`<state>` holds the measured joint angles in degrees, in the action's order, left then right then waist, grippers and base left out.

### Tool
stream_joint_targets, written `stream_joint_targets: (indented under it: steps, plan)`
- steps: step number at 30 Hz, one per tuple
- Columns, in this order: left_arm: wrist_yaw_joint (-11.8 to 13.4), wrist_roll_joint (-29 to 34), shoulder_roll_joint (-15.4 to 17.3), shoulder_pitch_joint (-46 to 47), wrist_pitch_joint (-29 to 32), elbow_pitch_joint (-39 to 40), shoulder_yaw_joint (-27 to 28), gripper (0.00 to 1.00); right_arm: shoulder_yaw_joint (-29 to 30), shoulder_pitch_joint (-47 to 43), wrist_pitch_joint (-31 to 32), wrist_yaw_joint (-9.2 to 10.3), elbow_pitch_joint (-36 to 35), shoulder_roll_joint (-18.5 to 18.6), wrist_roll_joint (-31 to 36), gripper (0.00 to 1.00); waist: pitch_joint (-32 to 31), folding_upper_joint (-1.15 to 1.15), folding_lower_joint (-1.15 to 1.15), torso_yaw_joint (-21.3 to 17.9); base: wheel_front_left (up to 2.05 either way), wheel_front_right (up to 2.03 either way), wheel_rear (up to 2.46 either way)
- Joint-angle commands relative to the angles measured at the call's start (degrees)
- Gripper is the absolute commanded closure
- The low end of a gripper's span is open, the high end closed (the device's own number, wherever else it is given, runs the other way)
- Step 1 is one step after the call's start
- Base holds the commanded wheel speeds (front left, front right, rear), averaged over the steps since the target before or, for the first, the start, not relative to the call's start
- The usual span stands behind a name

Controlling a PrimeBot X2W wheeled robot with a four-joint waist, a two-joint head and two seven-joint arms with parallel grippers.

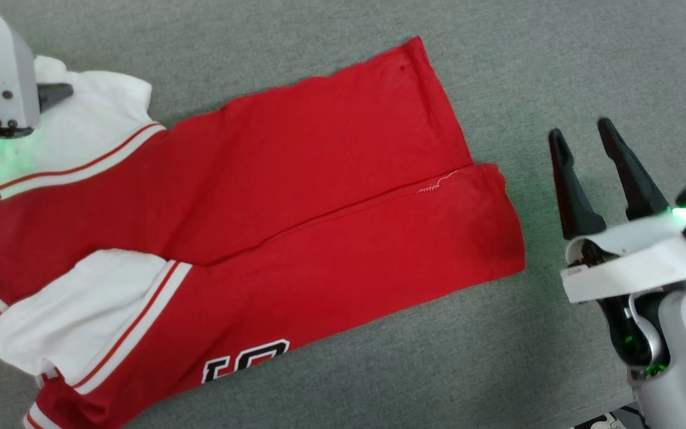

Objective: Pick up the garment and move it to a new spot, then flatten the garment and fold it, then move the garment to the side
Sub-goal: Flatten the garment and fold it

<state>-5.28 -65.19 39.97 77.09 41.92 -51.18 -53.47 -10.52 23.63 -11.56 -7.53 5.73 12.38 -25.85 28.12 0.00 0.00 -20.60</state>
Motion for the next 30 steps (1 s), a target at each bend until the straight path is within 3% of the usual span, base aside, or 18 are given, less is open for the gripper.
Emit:
stream_joint_targets:
  steps: [1, 6, 12, 23, 30]
  plan:
    - [-0.6, -0.6, -1.4, -1.5, 0.8, -0.5, -0.6, 1.0, -1.1, 1.9, 0.7, 0.09, -0.6, 1.0, 0.0, 0.0, 0.4, 0.0, 0.0, 0.3, 0.0, 0.0, 0.0]
    - [-1.2, 0.0, -1.8, -0.4, -1.1, -1.0, -0.7, 1.0, -6.0, 9.8, 6.0, 0.09, -1.4, 5.0, -0.7, 0.0, 1.1, 0.0, 0.0, 1.8, 0.0, 0.0, 0.0]
    - [-1.9, -0.3, -4.6, 1.3, -3.9, -0.5, -0.5, 1.0, -14.5, 23.2, 20.4, 0.09, 4.0, 10.4, -3.6, 0.0, 2.3, 0.0, 0.0, 5.7, 0.0, 0.0, 0.0]
    - [-2.1, -0.2, -8.3, 3.8, -7.4, -0.2, -2.1, 1.0, -23.9, 42.7, 44.6, 0.09, 26.2, 12.6, -16.0, 0.0, 4.9, 0.0, 0.0, 11.2, 0.0, 0.0, 0.0]
    - [-2.1, -0.7, -9.0, 3.5, -9.5, 2.9, -4.6, 1.0, -28.8, 45.9, 50.4, 0.09, 32.8, 12.4, -22.4, 0.0, 5.5, 0.0, 0.0, 13.2, 0.0, 0.0, 0.0]
